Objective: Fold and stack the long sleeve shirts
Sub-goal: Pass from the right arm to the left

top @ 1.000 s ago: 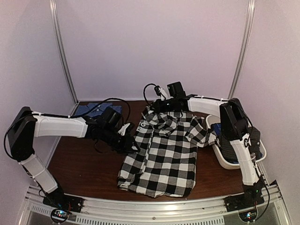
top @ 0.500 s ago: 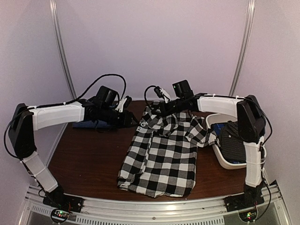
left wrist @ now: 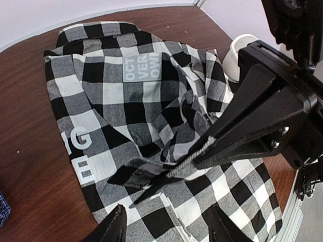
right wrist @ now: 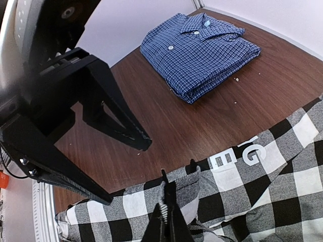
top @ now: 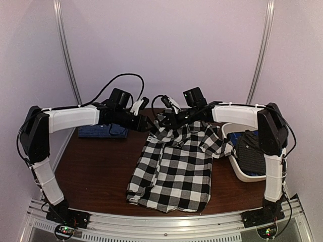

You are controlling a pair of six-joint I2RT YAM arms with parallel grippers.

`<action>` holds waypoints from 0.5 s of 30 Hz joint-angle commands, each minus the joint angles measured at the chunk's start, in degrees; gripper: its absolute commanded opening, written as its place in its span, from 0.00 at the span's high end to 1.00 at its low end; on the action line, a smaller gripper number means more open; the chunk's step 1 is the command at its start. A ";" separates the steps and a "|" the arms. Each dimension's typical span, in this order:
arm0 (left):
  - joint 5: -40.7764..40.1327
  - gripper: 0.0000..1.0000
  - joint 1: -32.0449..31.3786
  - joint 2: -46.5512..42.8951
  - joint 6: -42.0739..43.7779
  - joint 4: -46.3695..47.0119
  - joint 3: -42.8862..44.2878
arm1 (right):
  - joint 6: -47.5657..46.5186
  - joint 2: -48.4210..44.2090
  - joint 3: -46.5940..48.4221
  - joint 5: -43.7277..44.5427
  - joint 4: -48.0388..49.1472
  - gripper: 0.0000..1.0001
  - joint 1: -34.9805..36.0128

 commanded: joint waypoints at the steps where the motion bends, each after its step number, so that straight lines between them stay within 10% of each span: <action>1: 4.18 0.44 0.40 2.35 4.63 4.96 3.00 | -0.97 -2.88 -0.16 -1.64 -0.12 1.00 0.06; 15: 11.48 0.58 0.49 9.16 7.01 8.01 6.83 | -1.57 -2.70 0.83 0.57 -2.22 1.00 0.20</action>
